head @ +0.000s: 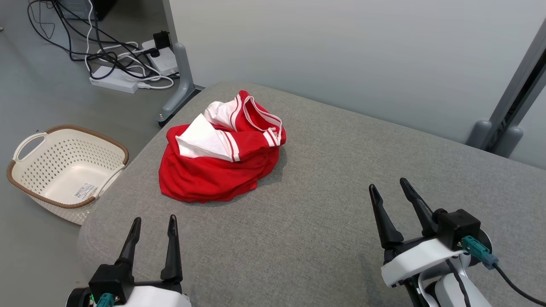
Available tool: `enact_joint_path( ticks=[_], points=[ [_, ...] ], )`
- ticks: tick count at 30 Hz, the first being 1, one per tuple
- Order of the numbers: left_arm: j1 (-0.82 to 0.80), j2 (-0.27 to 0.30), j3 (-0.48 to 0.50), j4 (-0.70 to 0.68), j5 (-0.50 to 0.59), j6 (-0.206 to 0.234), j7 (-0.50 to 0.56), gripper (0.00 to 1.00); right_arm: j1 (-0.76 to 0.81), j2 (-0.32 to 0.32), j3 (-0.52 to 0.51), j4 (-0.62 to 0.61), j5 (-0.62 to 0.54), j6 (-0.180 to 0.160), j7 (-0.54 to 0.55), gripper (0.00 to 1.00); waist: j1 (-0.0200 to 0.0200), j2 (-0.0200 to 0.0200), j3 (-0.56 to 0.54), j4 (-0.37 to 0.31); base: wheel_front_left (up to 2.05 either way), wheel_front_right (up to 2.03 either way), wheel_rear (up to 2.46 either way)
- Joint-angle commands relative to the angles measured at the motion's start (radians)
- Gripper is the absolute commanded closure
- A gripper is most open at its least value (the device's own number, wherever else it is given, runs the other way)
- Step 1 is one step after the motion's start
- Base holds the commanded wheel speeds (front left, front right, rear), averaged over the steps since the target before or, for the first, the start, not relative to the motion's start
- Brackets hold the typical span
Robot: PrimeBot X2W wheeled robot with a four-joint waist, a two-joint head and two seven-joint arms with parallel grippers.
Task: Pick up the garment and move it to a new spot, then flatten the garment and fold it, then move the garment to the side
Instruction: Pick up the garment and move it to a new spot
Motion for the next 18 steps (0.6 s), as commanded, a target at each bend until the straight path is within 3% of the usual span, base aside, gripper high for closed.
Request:
enact_joint_path(
  ticks=[1, 10, 18],
  points=[
    [0.015, 0.004, 0.004, -0.007, -0.003, 0.009, 0.000, 0.00, -0.013, -0.008, 0.004, 0.006, 0.008, 0.001, -0.006, 0.00, 0.0000, -0.0001, 0.003, 0.002, 0.00, 0.00, 0.00],
    [0.014, 0.004, 0.004, -0.016, -0.007, 0.014, 0.000, 0.00, -0.023, -0.008, 0.007, 0.019, 0.012, 0.001, -0.006, 0.00, 0.0000, -0.0001, 0.007, 0.002, 0.00, 0.00, 0.00],
    [-0.005, 0.004, -0.007, 0.023, -0.017, -0.011, 0.000, 0.00, 0.000, -0.008, -0.025, 0.005, -0.006, 0.001, -0.006, 0.00, 0.0000, -0.0001, 0.014, -0.005, 0.00, 0.00, 0.00]
  ],
)
